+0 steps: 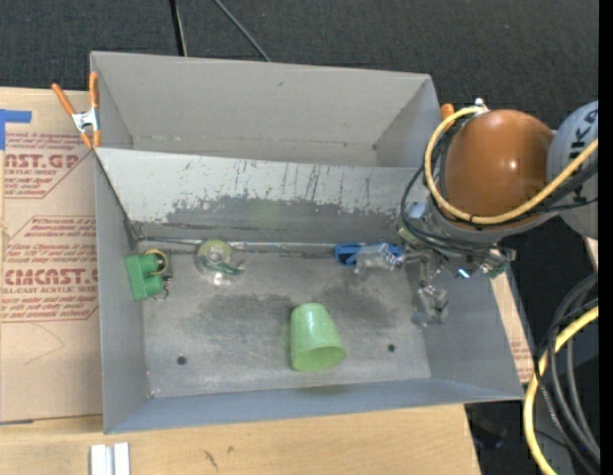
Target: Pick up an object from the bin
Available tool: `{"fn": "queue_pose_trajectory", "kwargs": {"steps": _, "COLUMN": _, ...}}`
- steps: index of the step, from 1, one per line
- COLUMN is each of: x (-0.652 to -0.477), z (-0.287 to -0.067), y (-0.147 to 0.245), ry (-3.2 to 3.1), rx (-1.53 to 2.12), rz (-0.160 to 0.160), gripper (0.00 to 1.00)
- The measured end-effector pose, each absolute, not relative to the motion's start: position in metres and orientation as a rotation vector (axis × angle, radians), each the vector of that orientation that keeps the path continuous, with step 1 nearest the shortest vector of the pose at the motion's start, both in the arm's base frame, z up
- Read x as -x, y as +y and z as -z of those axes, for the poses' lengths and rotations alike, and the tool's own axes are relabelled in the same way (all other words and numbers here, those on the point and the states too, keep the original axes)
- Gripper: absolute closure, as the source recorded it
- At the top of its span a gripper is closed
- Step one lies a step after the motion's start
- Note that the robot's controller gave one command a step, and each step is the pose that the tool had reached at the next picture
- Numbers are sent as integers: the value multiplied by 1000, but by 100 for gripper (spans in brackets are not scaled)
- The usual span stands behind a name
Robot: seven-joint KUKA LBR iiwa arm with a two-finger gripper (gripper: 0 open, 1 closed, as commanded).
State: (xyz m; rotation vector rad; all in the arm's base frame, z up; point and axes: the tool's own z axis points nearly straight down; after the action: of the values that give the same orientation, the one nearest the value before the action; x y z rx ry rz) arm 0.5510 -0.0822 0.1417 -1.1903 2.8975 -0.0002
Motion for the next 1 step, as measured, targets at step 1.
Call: {"fn": "queue_pose_trajectory", "kwargs": {"steps": 1, "x": -499, "z": -87, "y": -74, "ry": 2912, "rx": 1195, "rz": -10, "gripper": 0}}
